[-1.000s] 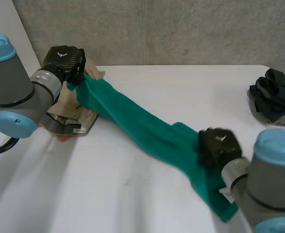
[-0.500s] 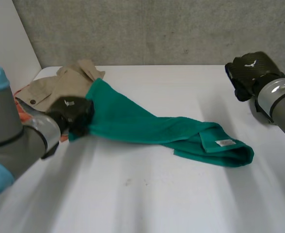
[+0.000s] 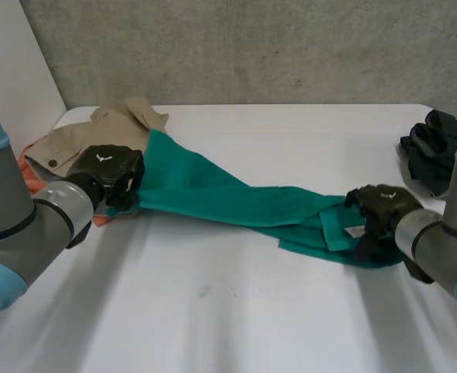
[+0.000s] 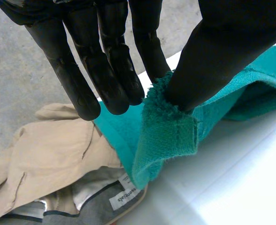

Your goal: Fold the laundry.

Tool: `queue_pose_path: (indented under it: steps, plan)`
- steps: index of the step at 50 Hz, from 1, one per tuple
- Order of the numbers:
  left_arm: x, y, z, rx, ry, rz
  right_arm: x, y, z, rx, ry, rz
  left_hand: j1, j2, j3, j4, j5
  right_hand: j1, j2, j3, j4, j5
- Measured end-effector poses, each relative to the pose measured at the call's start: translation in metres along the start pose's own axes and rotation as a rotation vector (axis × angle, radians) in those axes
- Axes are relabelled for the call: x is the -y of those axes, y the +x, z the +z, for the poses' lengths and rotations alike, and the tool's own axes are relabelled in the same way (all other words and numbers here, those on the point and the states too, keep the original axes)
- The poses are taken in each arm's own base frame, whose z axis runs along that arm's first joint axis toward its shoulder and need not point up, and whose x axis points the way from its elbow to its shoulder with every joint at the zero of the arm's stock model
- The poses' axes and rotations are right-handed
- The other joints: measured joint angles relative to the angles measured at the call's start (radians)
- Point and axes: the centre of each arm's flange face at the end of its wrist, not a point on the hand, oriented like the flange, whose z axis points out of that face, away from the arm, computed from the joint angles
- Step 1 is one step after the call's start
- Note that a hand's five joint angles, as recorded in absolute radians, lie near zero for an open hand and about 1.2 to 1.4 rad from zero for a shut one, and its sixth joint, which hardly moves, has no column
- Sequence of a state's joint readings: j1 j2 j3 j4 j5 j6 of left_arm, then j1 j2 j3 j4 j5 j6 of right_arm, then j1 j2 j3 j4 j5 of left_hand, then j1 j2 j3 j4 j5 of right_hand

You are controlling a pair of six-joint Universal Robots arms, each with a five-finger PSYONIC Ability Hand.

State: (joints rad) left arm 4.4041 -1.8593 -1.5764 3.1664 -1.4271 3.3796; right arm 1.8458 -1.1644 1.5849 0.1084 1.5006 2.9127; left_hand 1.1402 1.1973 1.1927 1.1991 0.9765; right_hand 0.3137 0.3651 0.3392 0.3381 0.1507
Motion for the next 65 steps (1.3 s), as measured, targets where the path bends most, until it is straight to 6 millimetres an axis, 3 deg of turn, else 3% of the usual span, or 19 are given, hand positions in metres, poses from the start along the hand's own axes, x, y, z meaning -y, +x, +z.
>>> queue_pose_path:
  steps: [5, 13, 16, 20, 23, 27, 29, 34, 43, 47, 50, 54, 56, 60, 61, 62, 63, 64, 65]
  plan:
    - [0.0, -0.002, 0.001, 0.006, 0.0, -0.002, -0.006, -0.009, 0.002, 0.026, 0.025, -0.029, 0.0, 0.0, 0.0, 0.002, 0.0, 0.0, 0.0, 0.0, 0.0, 0.0]
    - [-0.001, -0.002, 0.0, 0.004, -0.005, -0.002, -0.014, -0.018, 0.026, 0.026, 0.093, -0.139, 0.0, 0.0, 0.0, 0.002, 0.0, 0.054, 0.04, 0.087, 0.087, 0.094]
    - [-0.001, -0.001, 0.0, 0.003, -0.005, -0.002, -0.016, -0.018, 0.037, 0.02, 0.106, -0.164, 0.0, 0.0, 0.0, 0.002, 0.0, 0.159, 0.186, 0.209, 0.21, 0.2]
    - [-0.001, -0.001, 0.0, 0.004, -0.005, -0.002, -0.016, -0.016, 0.046, 0.006, 0.116, -0.167, 0.0, 0.0, 0.0, 0.002, 0.0, 0.648, 0.768, 0.778, 0.779, 0.757]
    - [0.0, -0.002, -0.001, 0.006, -0.003, -0.002, -0.008, -0.011, 0.046, -0.014, 0.142, -0.146, 0.0, 0.0, 0.0, 0.002, 0.0, 0.666, 0.808, 0.834, 0.835, 0.816]
    - [0.004, -0.003, -0.004, 0.013, 0.005, 0.002, 0.019, 0.0, 0.031, -0.048, 0.222, -0.109, 0.0, 0.0, 0.0, 0.002, 0.0, 0.666, 0.809, 0.845, 0.847, 0.826]
    - [0.011, -0.007, -0.01, 0.026, 0.018, 0.007, 0.047, 0.014, 0.011, -0.08, 0.296, -0.087, 0.0, 0.0, 0.0, 0.002, 0.0, 0.666, 0.809, 0.845, 0.847, 0.827]
    - [0.029, -0.02, -0.027, 0.068, 0.048, 0.013, 0.093, 0.049, -0.034, -0.132, 0.383, -0.094, 0.0, 0.0, 0.0, 0.003, 0.0, 0.666, 0.809, 0.845, 0.848, 0.826]
    - [0.062, -0.041, -0.073, 0.137, 0.072, 0.059, 0.114, 0.102, -0.078, -0.118, 0.278, -0.204, 0.0, 0.0, 0.0, 0.003, 0.0, 0.666, 0.809, 0.845, 0.849, 0.826]
    - [0.066, -0.038, -0.086, 0.125, 0.069, 0.1, 0.113, 0.108, -0.089, -0.079, 0.22, -0.229, 0.0, 0.0, 0.0, 0.003, 0.0, 0.666, 0.809, 0.845, 0.849, 0.826]
    - [0.061, -0.034, -0.088, 0.104, 0.051, 0.112, 0.105, 0.109, -0.086, -0.043, 0.17, -0.221, 0.0, 0.0, 0.0, 0.003, 0.0, 0.666, 0.809, 0.845, 0.849, 0.826]
    - [0.041, -0.03, -0.076, 0.068, -0.017, 0.104, 0.086, 0.109, -0.067, 0.003, 0.084, -0.211, 0.0, 0.0, 0.0, 0.003, 0.0, 0.666, 0.809, 0.845, 0.849, 0.826]
    - [0.026, -0.029, -0.061, 0.046, -0.07, 0.096, 0.073, 0.109, -0.051, 0.029, 0.034, -0.218, 0.0, 0.0, 0.0, 0.003, 0.0, 0.666, 0.809, 0.845, 0.848, 0.826]
    - [0.012, -0.027, -0.034, 0.021, -0.108, 0.099, 0.066, 0.112, -0.031, 0.033, 0.021, -0.237, 0.0, 0.0, 0.0, 0.003, 0.0, 0.666, 0.809, 0.845, 0.848, 0.826]
    - [0.012, -0.027, -0.034, 0.021, -0.108, 0.099, 0.066, 0.112, -0.031, 0.033, 0.021, -0.237, 0.0, 0.0, 0.0, 0.003, 0.0, 0.666, 0.809, 0.845, 0.848, 0.826]
    - [0.014, -0.027, -0.01, 0.023, -0.083, 0.117, 0.067, 0.113, -0.026, 0.026, 0.032, -0.243, 0.0, 0.001, 0.001, 0.003, 0.0, 0.666, 0.809, 0.845, 0.848, 0.826]
    - [0.014, -0.027, -0.01, 0.023, -0.083, 0.117, 0.067, 0.113, -0.026, 0.026, 0.032, -0.243, 0.0, 0.001, 0.001, 0.003, 0.0, 0.666, 0.809, 0.845, 0.848, 0.826]
    - [0.025, -0.029, 0.013, 0.05, -0.024, 0.139, 0.083, 0.117, 0.0, -0.046, 0.15, -0.261, 0.0, 0.001, 0.001, 0.003, 0.0, 0.684, 0.809, 0.847, 0.849, 0.826]
    - [0.036, -0.032, 0.025, 0.077, 0.024, 0.151, 0.089, 0.118, 0.006, -0.069, 0.189, -0.262, 0.0, 0.001, 0.001, 0.003, 0.0, 0.684, 0.809, 0.847, 0.849, 0.826]
